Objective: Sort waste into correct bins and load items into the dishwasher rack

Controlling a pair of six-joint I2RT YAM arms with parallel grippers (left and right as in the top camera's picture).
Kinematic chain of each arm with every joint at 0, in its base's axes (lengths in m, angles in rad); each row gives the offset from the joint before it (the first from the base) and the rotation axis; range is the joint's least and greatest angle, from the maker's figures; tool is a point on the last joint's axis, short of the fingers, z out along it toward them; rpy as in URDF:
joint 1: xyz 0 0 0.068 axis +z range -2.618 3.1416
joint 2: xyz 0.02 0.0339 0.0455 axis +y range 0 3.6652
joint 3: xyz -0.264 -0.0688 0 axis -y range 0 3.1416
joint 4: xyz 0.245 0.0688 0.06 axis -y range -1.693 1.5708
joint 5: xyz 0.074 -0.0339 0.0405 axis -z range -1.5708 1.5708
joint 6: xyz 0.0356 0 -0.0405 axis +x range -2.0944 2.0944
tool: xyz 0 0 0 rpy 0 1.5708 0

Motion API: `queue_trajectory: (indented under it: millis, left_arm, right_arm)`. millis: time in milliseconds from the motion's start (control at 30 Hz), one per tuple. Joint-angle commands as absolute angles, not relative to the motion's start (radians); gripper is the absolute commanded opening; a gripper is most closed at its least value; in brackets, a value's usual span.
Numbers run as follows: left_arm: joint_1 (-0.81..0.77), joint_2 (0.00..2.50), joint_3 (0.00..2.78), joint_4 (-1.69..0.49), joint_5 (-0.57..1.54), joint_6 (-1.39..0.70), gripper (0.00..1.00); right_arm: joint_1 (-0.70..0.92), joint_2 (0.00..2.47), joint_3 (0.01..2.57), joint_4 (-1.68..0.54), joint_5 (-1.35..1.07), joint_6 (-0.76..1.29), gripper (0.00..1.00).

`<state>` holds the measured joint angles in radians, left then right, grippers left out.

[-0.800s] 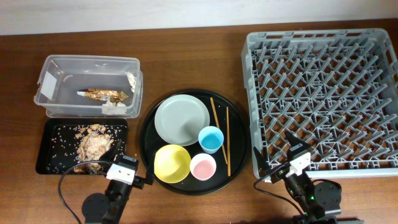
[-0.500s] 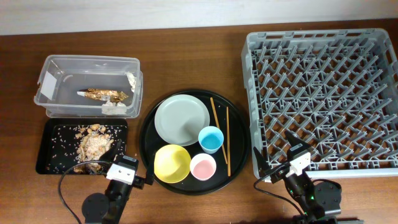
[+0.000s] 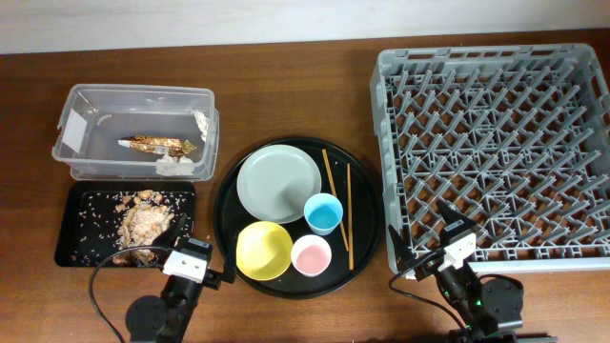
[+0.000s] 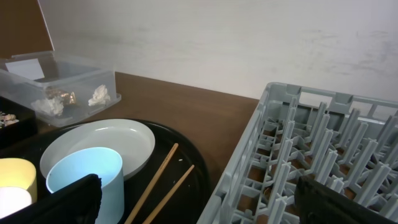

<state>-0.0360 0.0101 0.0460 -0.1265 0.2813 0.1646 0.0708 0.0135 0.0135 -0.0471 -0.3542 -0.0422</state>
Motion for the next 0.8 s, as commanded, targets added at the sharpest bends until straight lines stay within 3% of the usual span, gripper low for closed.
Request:
queue_trajectory:
  millis: [0, 300, 467, 567, 667, 767]
  left_arm:
    - [-0.030, 0.006, 0.039, -0.124, 0.292, 0.174, 0.99]
    - [-0.030, 0.006, 0.039, -0.122, 0.308, 0.170, 1.00]
    - [-0.030, 0.006, 0.039, -0.085, 0.565, 0.104, 0.99]
    - [-0.030, 0.006, 0.058, 0.073, 0.689, -0.046, 0.99]
    - [-0.030, 0.012, 0.157, 0.100, 0.689, -0.169, 0.99]
    - [-0.030, 0.082, 0.336, -0.082, 0.683, -0.186, 0.99]
  right_arm:
    - [0.064, 0.004, 0.006, -0.047, -0.363, -0.045, 0.99]
    - [0.064, 0.004, 0.006, -0.037, -0.364, -0.045, 0.99]
    - [0.064, 0.004, 0.010, -0.021, -0.570, -0.022, 0.98]
    - [0.065, 0.004, 0.072, -0.035, -0.592, 0.159, 0.98]
    - [0.065, 0.014, 0.238, -0.173, -0.592, 0.219, 0.98]
    - [0.065, 0.089, 0.461, -0.397, -0.591, 0.215, 0.99]
